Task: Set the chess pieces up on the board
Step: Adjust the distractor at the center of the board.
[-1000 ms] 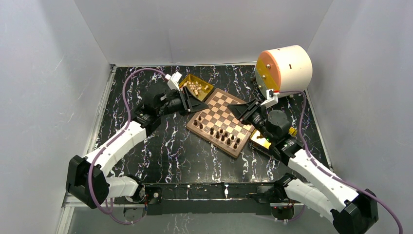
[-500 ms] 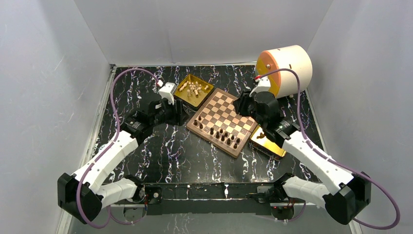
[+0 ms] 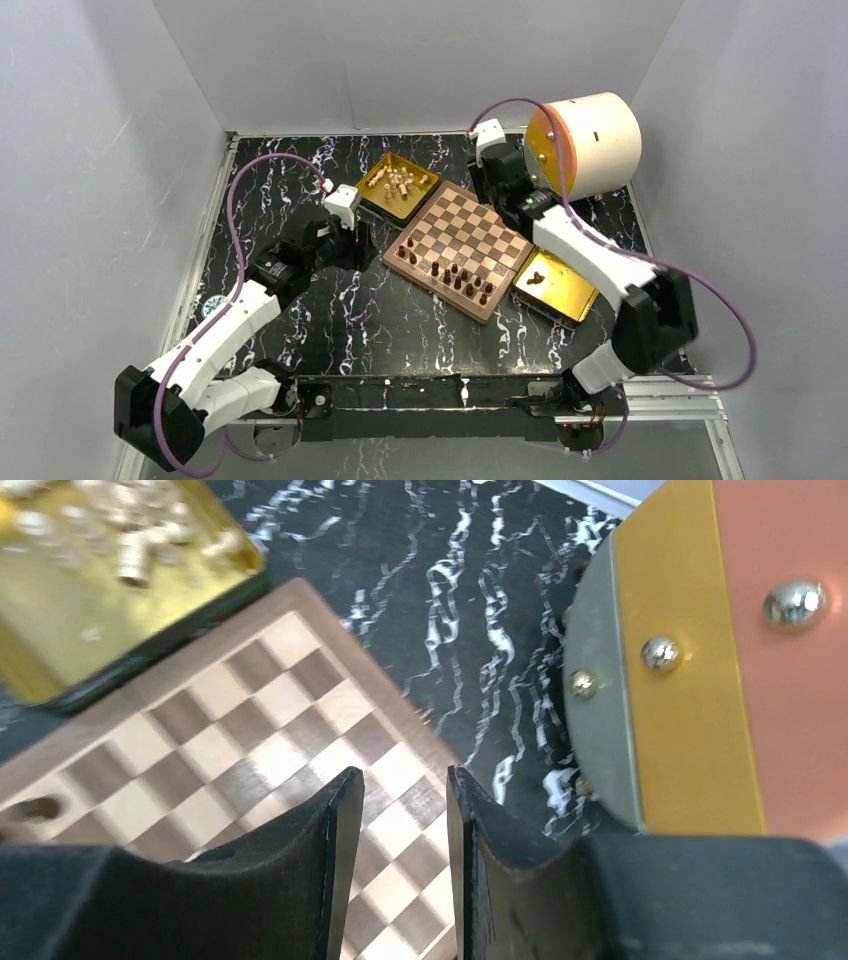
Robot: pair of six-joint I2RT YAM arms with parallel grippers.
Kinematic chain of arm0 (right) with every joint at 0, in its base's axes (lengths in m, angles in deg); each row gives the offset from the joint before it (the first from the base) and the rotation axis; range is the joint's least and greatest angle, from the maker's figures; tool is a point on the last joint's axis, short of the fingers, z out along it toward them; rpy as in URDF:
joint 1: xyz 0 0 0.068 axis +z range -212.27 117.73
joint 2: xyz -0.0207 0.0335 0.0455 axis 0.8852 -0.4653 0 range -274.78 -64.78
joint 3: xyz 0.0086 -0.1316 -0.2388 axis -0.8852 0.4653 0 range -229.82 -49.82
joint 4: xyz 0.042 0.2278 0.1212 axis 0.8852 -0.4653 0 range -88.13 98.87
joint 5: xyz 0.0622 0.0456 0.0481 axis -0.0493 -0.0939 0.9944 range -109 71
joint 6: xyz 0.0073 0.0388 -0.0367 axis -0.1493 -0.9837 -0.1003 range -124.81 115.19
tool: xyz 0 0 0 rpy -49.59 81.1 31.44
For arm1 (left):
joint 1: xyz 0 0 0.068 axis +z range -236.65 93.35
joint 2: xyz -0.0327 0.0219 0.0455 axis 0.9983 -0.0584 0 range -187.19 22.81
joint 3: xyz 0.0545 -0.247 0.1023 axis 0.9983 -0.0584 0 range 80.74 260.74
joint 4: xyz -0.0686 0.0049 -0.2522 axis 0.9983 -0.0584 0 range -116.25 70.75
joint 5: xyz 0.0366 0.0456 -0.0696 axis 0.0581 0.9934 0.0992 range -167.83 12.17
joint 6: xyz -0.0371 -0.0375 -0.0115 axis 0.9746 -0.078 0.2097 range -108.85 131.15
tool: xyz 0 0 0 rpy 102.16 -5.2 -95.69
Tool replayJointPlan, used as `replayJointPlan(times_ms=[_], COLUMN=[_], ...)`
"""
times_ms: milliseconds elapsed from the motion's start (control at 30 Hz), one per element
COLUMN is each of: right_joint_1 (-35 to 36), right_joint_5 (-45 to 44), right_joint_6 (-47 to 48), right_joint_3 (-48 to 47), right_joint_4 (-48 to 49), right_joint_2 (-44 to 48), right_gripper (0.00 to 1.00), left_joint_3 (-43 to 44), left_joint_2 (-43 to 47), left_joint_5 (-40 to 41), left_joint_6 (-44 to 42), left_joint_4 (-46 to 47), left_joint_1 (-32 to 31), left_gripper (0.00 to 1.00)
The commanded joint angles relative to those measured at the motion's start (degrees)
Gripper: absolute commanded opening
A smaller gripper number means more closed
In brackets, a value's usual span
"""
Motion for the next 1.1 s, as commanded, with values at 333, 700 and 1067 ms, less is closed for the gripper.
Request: replayJointPlan(times_ms=[333, 700, 1067], right_joint_1=[-11.4, -19.0, -22.9], right_joint_5=[-8.2, -9.3, -9.3], right_joint_6=[24.5, 27.2, 28.5], right_joint_3=[-30.7, -48.8, -49.8], right_joint_4=[4.4, 3.4, 5.1], right_joint_2=[-42.2, -59.2, -60.1], right_gripper=[0.45, 0.44, 0.45], left_joint_3=[-1.1, -1.1, -1.1], left_joint_2=[6.4, 6.2, 5.2], left_joint_5=[4.4, 4.9, 4.9], left_joint_6=[-2.7, -3.3, -3.3], left_joint_4=[0.0, -0.8, -0.8], left_joint_1=[-1.0, -2.3, -2.8], left_gripper=[0.54, 0.54, 0.55])
